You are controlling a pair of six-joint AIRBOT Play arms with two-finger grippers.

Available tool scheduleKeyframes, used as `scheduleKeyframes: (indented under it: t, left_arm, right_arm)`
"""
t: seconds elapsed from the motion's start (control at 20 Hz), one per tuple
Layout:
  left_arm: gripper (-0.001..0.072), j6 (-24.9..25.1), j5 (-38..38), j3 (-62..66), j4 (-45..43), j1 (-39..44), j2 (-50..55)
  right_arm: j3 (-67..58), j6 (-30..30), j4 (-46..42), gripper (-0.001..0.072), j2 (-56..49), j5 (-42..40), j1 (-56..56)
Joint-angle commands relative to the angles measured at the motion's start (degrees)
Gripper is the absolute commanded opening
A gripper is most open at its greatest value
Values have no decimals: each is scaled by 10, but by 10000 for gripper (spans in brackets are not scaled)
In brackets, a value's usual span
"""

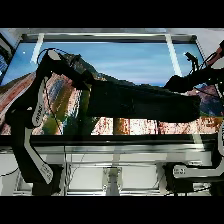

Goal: Fold the clothes and pants, and hang the long-sleeved shirts on hangers.

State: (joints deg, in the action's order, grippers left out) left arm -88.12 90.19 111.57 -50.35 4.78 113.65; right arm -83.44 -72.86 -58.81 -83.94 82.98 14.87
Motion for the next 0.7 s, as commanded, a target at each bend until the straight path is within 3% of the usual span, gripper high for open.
scheduleKeyframes:
  t: [0.0, 0.65]
  left_arm:
    - [641, -7, 23, -24, -80, -10, 10]
    - [641, -15, 1, -31, 11, -7, 72]
  right_arm:
    - [0, 1, 0, 483, 0, 0, -3]
    - [0, 1, 0, 482, 0, -1, -3]
